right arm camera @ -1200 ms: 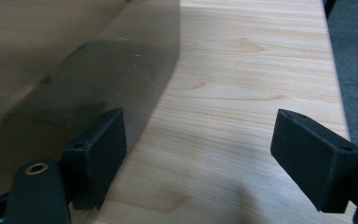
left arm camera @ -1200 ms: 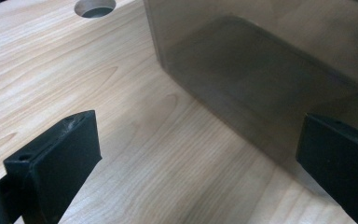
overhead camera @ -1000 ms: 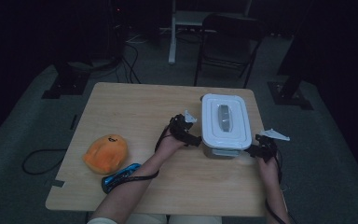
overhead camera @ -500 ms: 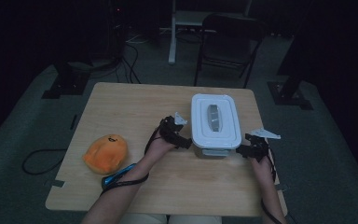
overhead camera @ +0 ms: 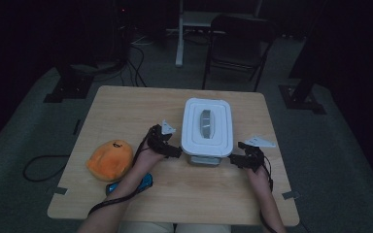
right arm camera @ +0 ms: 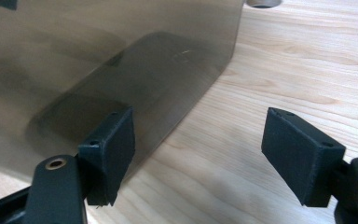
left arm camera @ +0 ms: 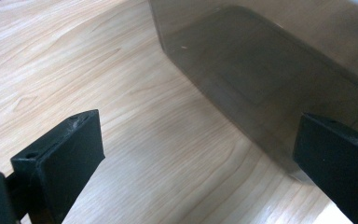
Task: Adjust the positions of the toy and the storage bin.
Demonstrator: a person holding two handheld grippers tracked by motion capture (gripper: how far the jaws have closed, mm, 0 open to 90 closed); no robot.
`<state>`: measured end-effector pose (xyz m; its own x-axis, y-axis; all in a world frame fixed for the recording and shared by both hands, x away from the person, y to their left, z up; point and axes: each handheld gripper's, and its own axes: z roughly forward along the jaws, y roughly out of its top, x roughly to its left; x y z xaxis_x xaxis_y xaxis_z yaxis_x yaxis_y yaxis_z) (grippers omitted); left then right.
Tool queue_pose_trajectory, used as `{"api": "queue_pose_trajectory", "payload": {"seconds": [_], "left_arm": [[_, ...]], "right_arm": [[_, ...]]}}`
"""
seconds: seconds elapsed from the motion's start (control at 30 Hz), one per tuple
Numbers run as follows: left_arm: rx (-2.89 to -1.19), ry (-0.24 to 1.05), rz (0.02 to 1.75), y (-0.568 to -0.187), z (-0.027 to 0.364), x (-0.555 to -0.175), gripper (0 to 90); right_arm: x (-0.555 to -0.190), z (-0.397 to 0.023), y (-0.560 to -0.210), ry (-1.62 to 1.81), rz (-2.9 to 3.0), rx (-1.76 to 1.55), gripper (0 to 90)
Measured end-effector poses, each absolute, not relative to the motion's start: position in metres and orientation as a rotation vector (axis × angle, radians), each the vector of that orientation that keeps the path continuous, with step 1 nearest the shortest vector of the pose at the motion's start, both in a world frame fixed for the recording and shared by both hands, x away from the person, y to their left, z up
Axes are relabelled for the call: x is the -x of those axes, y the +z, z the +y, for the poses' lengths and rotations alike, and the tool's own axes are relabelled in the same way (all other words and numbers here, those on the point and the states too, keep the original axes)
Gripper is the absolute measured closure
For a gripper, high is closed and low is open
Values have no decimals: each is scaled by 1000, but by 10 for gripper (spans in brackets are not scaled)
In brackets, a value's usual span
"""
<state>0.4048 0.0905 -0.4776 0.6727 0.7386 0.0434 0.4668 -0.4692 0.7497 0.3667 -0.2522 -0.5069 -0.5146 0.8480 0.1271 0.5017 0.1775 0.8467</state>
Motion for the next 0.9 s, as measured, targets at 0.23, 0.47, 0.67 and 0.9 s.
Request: {"api": "queue_pose_trajectory", "payload": {"seconds": [0.23,0.47,0.67,0.9], "left_arm": [[-2179,402,930,-486,102,-413,22],[-2201,428,985,-488,104,-446,22],[-2176,434,1004,-480,104,-465,22],[-2178,470,1000,-471,95,-478,22]], "right_arm": [[-374,-246,-507,1238,2109,-1256,173],[-401,-249,-512,1113,2093,-1338,174],[-423,-252,-511,1106,2051,-1377,165],[-439,-249,-501,1089,1979,-1378,182]]}}
